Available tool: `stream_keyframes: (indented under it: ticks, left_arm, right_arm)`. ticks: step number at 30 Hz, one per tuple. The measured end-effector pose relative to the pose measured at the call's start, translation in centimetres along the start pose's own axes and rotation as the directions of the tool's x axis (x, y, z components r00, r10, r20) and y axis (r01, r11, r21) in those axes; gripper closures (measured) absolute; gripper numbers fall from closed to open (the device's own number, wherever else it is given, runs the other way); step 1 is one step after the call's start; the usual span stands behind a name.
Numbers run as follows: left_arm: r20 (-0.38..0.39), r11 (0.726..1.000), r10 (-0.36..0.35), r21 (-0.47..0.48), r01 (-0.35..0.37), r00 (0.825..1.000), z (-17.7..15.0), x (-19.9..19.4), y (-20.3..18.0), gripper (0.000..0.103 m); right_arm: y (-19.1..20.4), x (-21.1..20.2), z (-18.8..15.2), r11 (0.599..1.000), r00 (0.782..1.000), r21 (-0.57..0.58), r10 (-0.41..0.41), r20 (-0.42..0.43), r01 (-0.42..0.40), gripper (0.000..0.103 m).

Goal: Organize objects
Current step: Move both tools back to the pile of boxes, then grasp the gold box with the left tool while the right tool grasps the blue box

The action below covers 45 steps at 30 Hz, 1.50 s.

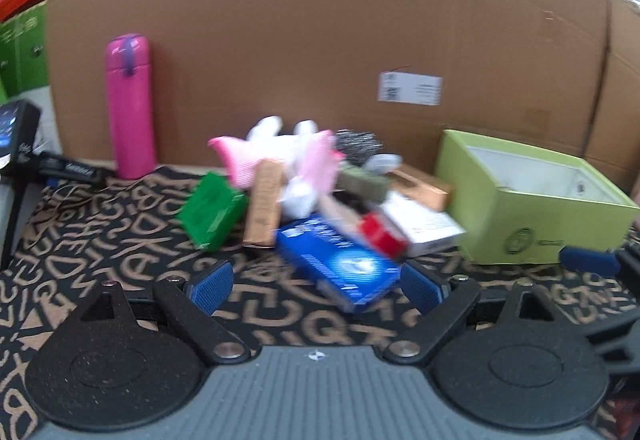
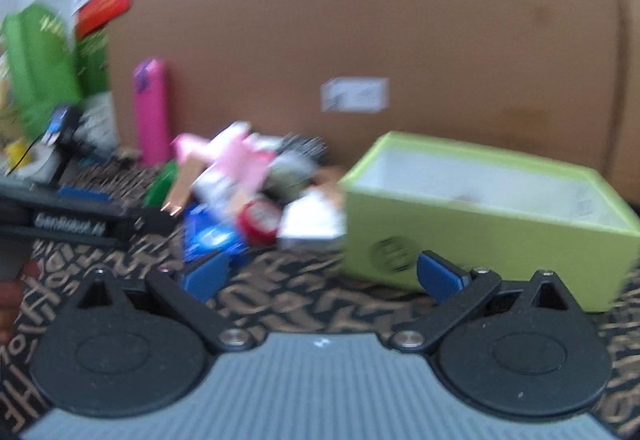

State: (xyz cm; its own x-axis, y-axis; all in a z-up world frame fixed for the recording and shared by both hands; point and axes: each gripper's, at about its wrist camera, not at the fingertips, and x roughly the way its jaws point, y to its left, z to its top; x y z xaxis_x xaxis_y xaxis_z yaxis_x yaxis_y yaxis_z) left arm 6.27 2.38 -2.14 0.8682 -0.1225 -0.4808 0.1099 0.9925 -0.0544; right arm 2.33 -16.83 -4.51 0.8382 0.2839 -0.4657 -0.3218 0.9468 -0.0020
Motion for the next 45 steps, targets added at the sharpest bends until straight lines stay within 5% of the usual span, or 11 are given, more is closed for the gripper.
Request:
stream_keyframes:
  ticks: [15, 18, 26, 32, 33, 37, 45]
  left_arm:
    - [-0.01, 1.0, -0.024, 0.007, 0.024, 1.0, 1.4, 4.7, 3.4, 0.011]
    - [0.006, 0.999, -0.029, 0.024, 0.029, 1.0, 1.8, 5.7, 3.4, 0.014]
    - [-0.014, 1.0, 0.002, 0.009, -0.002, 1.0, 2.4, 8.9, 3.2, 0.029]
    - [-0.073, 1.0, 0.011, -0.017, -0.012, 0.997, 2.3, 11.4, 3.4, 0.06]
    - [-0.081, 1.0, 0.022, -0.011, -0.023, 0.996, 2.1, 11.6, 3.4, 0.076]
    - [-0.12, 0.998, -0.055, -0.042, 0.05, 0.991, 1.9, 10.6, 4.1, 0.079]
    - [-0.235, 0.977, -0.177, 0.077, 0.199, 0.956, -1.0, 3.6, 2.7, 0.079]
  right_arm:
    - [5.6, 9.7, 1.8, 0.99, 0.98, -0.061, 0.117, -0.158, -0.128, 0.014]
    - [5.8, 10.7, 1.7, 0.99, 0.974, -0.053, 0.12, -0.191, -0.132, 0.044]
    - [5.7, 7.7, 0.7, 0.989, 0.974, -0.065, 0.115, -0.194, -0.13, 0.044]
    - [5.4, 6.3, 0.3, 0.991, 0.975, -0.037, 0.122, -0.188, -0.131, 0.044]
    - [5.4, 6.3, 0.3, 0.991, 0.975, -0.036, 0.12, -0.188, -0.129, 0.044]
    - [5.3, 5.9, 0.1, 0.99, 0.974, -0.037, 0.124, -0.192, -0.133, 0.044]
    - [3.5, 2.1, -1.1, 0.989, 0.961, -0.027, 0.138, -0.24, -0.149, 0.044]
